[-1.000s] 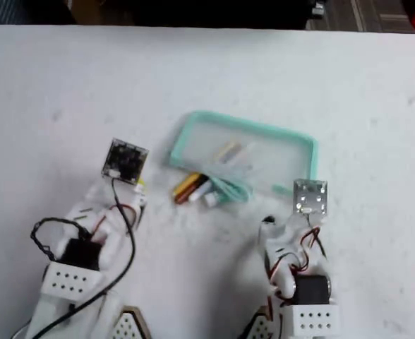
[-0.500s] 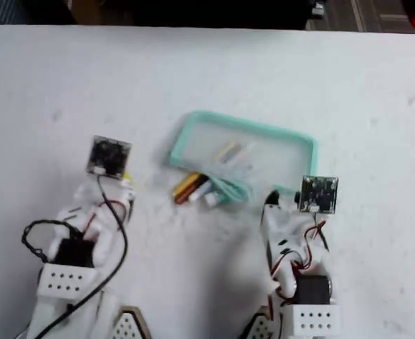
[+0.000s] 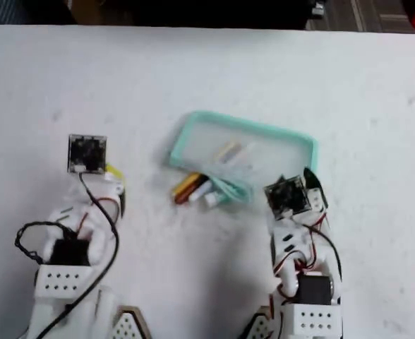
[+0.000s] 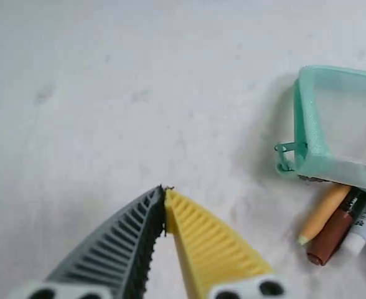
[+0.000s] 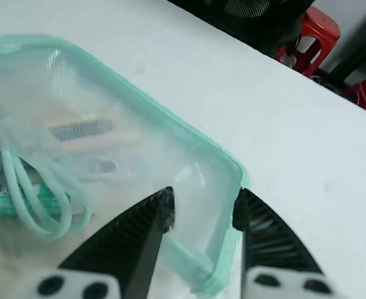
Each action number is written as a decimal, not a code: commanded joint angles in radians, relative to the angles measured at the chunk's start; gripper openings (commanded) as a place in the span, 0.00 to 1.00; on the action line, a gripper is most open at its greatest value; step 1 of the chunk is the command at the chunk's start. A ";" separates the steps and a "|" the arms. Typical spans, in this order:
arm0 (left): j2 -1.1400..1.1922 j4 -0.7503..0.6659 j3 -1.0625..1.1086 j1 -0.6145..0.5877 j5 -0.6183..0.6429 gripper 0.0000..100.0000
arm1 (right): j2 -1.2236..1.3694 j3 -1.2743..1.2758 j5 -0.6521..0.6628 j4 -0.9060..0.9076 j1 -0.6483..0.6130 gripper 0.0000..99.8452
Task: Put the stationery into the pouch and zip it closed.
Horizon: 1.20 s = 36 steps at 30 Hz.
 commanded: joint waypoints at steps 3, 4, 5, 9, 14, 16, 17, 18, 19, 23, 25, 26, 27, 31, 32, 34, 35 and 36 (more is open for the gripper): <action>0.002 -0.028 -0.023 -0.008 0.006 0.03 | -0.002 -0.078 0.021 -0.035 -0.116 0.16; 0.002 -0.028 -0.023 -0.008 0.006 0.03 | 0.001 -0.100 0.021 -0.031 -0.143 0.16; 0.002 -0.028 -0.023 -0.008 0.005 0.03 | 0.005 -0.127 0.020 -0.018 -0.174 0.16; 0.002 -0.028 -0.023 -0.012 0.005 0.03 | 0.007 -0.232 -0.038 0.045 -0.305 0.16; 0.002 -0.028 -0.023 -0.008 0.005 0.03 | 0.021 -0.236 -0.137 0.050 -0.335 0.16; 0.002 -0.028 -0.023 -0.008 0.005 0.03 | 0.068 -0.232 -0.140 0.044 -0.340 0.16; 0.002 -0.028 -0.023 -0.008 0.005 0.03 | 0.105 -0.241 -0.140 0.041 -0.341 0.16; 0.002 -0.028 -0.023 -0.007 0.005 0.03 | 0.151 -0.262 -0.141 0.039 -0.341 0.16; 0.002 -0.028 -0.023 -0.007 0.005 0.03 | 0.205 -0.288 -0.147 0.036 -0.338 0.16; 0.002 -0.028 -0.021 -0.007 0.005 0.03 | 0.483 -0.419 -0.150 0.041 -0.340 0.16; 0.002 -0.028 -0.021 -0.008 0.005 0.03 | 0.615 -0.460 -0.147 0.041 -0.341 0.16; 0.002 -0.029 -0.021 -0.008 0.003 0.03 | 0.671 -0.479 -0.144 0.042 -0.341 0.16; 0.002 -0.029 -0.021 -0.008 0.003 0.03 | 0.714 -0.493 -0.144 0.042 -0.343 0.16; 0.002 -0.029 -0.021 -0.008 0.003 0.03 | 0.783 -0.506 -0.141 0.038 -0.343 0.14; 0.002 -0.029 -0.021 -0.008 0.003 0.03 | 0.783 -0.506 -0.141 0.038 -0.343 0.12; 0.002 -0.029 -0.023 -0.008 0.003 0.03 | 0.783 -0.509 -0.141 0.036 -0.344 0.03; 0.002 -0.029 -0.023 -0.008 0.003 0.03 | 0.783 -0.516 -0.127 0.036 -0.354 0.01; 0.002 -0.029 -0.025 -0.008 0.003 0.03 | 0.785 -0.525 -0.094 0.045 -0.378 0.02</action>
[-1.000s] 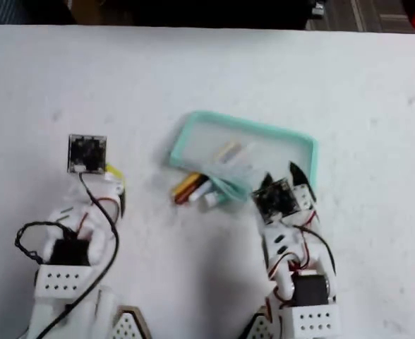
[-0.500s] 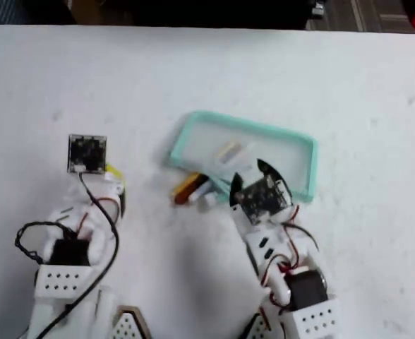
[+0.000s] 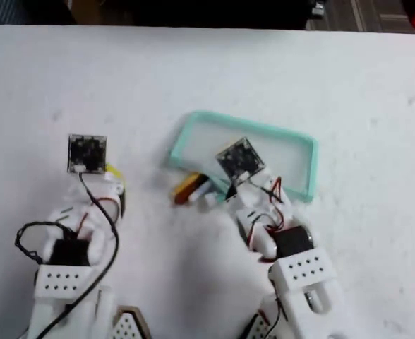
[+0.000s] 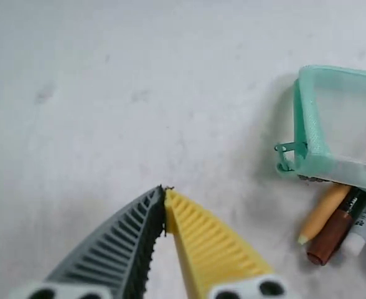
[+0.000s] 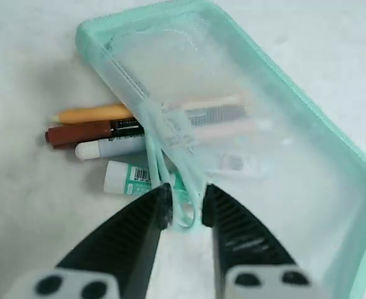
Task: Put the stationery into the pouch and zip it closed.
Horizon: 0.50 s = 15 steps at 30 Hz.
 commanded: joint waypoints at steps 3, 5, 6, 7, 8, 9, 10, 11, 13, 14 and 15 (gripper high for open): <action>0.002 -0.029 -0.029 -0.012 0.003 0.03 | 0.012 -0.100 0.110 0.042 -0.151 0.07; 0.002 -0.029 -0.029 -0.013 0.003 0.03 | 0.016 -0.126 0.117 0.044 -0.214 0.08; 0.002 -0.029 -0.029 -0.013 0.003 0.03 | 0.024 -0.141 0.117 0.039 -0.234 0.07; 0.002 -0.029 -0.029 -0.013 0.003 0.03 | 0.042 -0.169 0.117 0.036 -0.248 0.08; 0.002 -0.029 -0.029 -0.013 0.003 0.03 | 0.070 -0.196 0.117 0.036 -0.254 0.08; 0.002 -0.029 -0.028 -0.015 0.003 0.03 | 0.110 -0.226 0.117 0.035 -0.254 0.08; 0.002 -0.029 -0.028 -0.015 0.003 0.03 | 0.162 -0.258 0.117 0.035 -0.254 0.08; 0.002 -0.029 -0.028 -0.015 0.003 0.03 | 0.220 -0.290 0.117 0.035 -0.254 0.08; 0.002 -0.029 -0.028 -0.015 0.003 0.03 | 0.349 -0.358 0.117 0.035 -0.254 0.08; 0.002 -0.029 -0.028 -0.015 0.003 0.03 | 0.414 -0.391 0.115 0.035 -0.255 0.08; 0.002 -0.029 -0.028 -0.015 0.003 0.03 | 0.478 -0.425 0.115 0.035 -0.255 0.08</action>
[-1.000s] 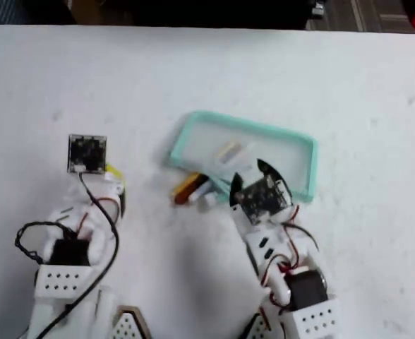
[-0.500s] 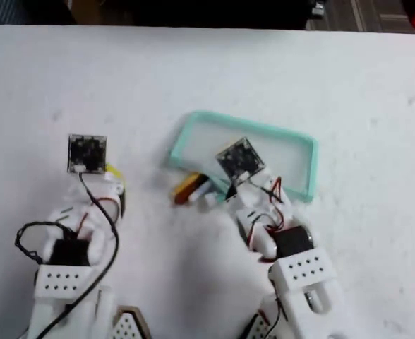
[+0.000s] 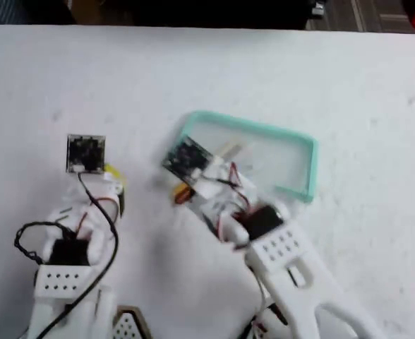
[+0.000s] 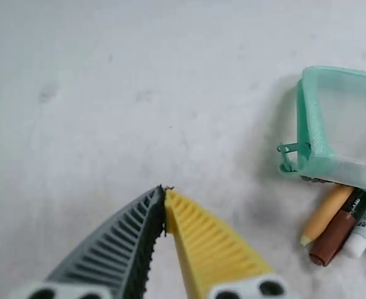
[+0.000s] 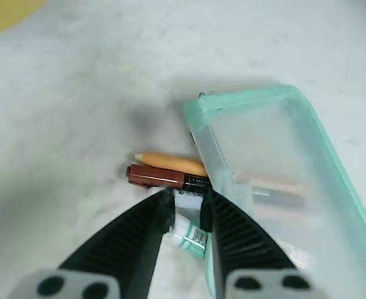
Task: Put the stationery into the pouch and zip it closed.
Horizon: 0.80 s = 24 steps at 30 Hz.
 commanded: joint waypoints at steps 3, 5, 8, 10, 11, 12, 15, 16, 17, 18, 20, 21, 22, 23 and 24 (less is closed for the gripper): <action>0.002 -0.029 -0.028 -0.007 0.003 0.03 | 0.317 -0.212 0.012 -0.005 -0.010 0.07; 0.002 -0.029 -0.028 -0.007 0.003 0.03 | 0.400 -0.258 0.014 -0.007 -0.007 0.07; 0.002 -0.029 -0.028 -0.007 0.003 0.03 | 0.495 -0.319 0.014 -0.007 0.007 0.07; 0.002 -0.029 -0.028 -0.005 0.003 0.03 | 0.544 -0.365 0.014 -0.008 0.027 0.07; 0.002 -0.029 -0.028 -0.005 0.003 0.03 | 0.570 -0.391 0.014 -0.008 0.041 0.07; 0.002 -0.029 -0.029 -0.005 0.003 0.03 | 0.591 -0.414 0.014 -0.008 0.059 0.07; 0.002 -0.029 -0.029 -0.004 0.003 0.03 | 0.662 -0.482 0.014 -0.008 0.111 0.07; 0.002 -0.029 -0.029 -0.004 0.003 0.03 | 0.685 -0.502 0.014 -0.008 0.130 0.07; 0.002 -0.029 -0.029 -0.004 0.003 0.03 | 0.705 -0.520 0.014 -0.008 0.147 0.07; 0.002 -0.029 -0.031 -0.004 0.003 0.03 | 0.723 -0.537 0.014 -0.008 0.160 0.07; 0.002 -0.029 -0.031 -0.002 0.003 0.03 | 0.756 -0.568 0.014 -0.008 0.182 0.07; 0.002 -0.029 -0.031 -0.001 0.003 0.03 | 0.763 -0.575 0.014 -0.008 0.183 0.07; 0.002 -0.029 -0.031 -0.001 0.003 0.03 | 0.771 -0.578 0.014 -0.007 0.177 0.07; 0.002 -0.029 -0.031 -0.001 0.003 0.03 | 0.773 -0.578 0.012 -0.004 0.173 0.08; 0.002 -0.029 -0.032 -0.001 0.003 0.03 | 0.769 -0.578 0.009 -0.004 0.156 0.08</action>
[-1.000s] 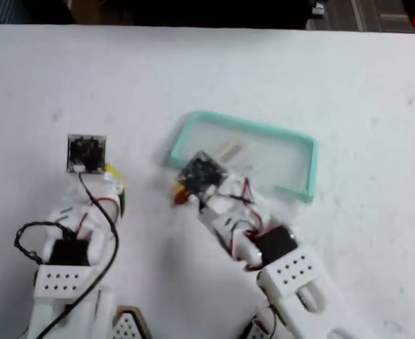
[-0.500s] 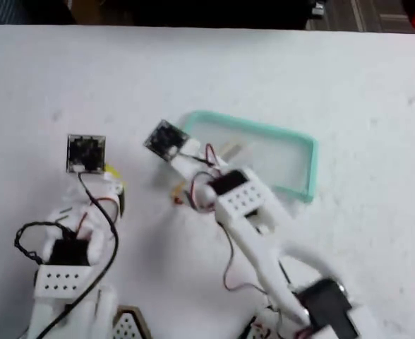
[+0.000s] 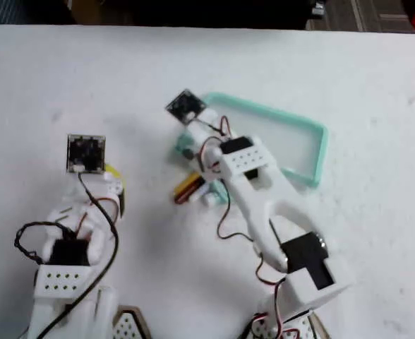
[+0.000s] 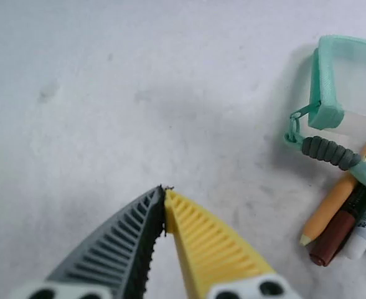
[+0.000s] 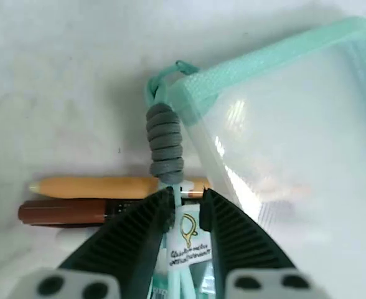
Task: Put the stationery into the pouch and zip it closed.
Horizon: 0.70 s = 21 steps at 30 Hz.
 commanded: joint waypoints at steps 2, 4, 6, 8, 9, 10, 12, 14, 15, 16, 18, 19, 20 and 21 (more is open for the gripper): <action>0.002 -0.029 -0.032 -0.001 0.003 0.03 | -0.018 -0.052 0.008 -0.001 -0.039 0.08; 0.002 -0.029 -0.032 -0.001 0.003 0.03 | -0.024 -0.054 0.008 -0.005 -0.068 0.08; 0.002 -0.029 -0.032 -0.001 0.003 0.03 | -0.024 -0.058 0.009 -0.007 -0.091 0.12; 0.002 -0.029 -0.032 -0.001 0.003 0.03 | -0.013 -0.072 0.005 -0.007 -0.099 0.16; 0.002 -0.029 -0.032 -0.001 0.003 0.03 | -0.002 -0.080 0.005 -0.007 -0.099 0.17; 0.002 -0.029 -0.032 -0.001 0.003 0.03 | 0.010 -0.091 0.005 -0.007 -0.096 0.17; 0.002 -0.029 -0.032 -0.001 0.003 0.03 | 0.044 -0.120 0.005 -0.007 -0.090 0.17; 0.002 -0.029 -0.032 -0.001 0.003 0.03 | 0.081 -0.146 0.005 -0.007 -0.084 0.17; 0.002 -0.029 -0.032 -0.001 0.003 0.03 | 0.101 -0.161 0.005 -0.005 -0.084 0.17; 0.002 -0.029 -0.032 -0.001 0.003 0.03 | 0.120 -0.175 0.005 -0.004 -0.085 0.17; 0.002 -0.029 -0.032 -0.001 0.003 0.03 | 0.157 -0.204 0.005 -0.001 -0.085 0.17; 0.002 -0.029 -0.032 -0.001 0.003 0.03 | 0.174 -0.216 0.005 0.001 -0.085 0.17; 0.002 -0.029 -0.032 -0.001 0.003 0.03 | 0.188 -0.227 0.005 0.001 -0.084 0.17; 0.002 -0.029 -0.032 -0.001 0.003 0.03 | 0.200 -0.236 0.005 0.001 -0.081 0.17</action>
